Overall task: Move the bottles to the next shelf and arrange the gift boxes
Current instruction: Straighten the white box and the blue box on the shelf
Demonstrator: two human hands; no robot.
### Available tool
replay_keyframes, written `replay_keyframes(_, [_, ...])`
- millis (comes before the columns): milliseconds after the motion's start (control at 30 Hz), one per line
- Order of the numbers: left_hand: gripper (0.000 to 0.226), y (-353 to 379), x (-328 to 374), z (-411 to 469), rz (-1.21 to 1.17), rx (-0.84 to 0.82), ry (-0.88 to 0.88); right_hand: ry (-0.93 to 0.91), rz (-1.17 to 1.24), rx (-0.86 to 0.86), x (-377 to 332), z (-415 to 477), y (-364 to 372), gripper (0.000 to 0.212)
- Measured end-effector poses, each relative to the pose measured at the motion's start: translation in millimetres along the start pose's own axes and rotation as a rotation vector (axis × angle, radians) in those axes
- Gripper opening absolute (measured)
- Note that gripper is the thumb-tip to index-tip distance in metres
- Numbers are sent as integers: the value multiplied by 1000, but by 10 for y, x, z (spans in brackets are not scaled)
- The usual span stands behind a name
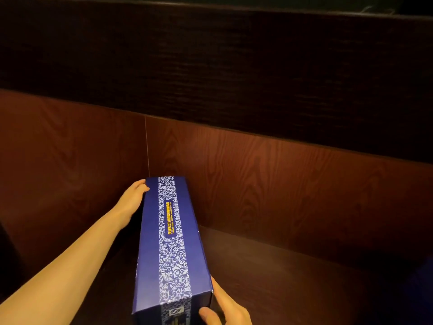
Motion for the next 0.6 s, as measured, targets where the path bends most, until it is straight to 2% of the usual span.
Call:
replay_keyframes(33, [49,-33,1,-4,7,6,0,41,185,43,107,-139,-34,66])
replay_keyframes(100, [51,-92,-27,-32,14,11,-4,51,42,173,136,-155,-229,72])
replay_keyframes(133, [50,-115,-46,-55,24,13,-5,67,22,175,190,-107,-242,73])
replay_keyframes(200, [41,-156,-72,-117,31,20,7,113,123,201,278,-93,-308,73])
replay_keyframes(267, [33,-180,-82,-200,27,28,22,112,163,281,423,-115,-463,56])
replay_keyframes(300, [34,-186,-84,-240,26,32,25,125,185,305,528,-81,-546,41])
replay_keyframes(333, [37,-196,-92,-273,26,41,26,139,197,313,564,-60,-602,35])
replay_keyframes(467, [56,-245,-144,-414,12,128,9,89,198,347,570,-35,-807,31])
replay_keyframes(600, [57,-240,-217,-552,-9,180,0,77,183,355,593,21,-997,36])
Point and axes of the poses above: each hand's wrist, its own z-axis towards the middle knuckle, its own y-axis out of the palm, x = y × z, the point moved 6 cm from there along z, towards the middle knuckle, and after that the axes turned 13 degrees about -x, right-handed, at the moved point
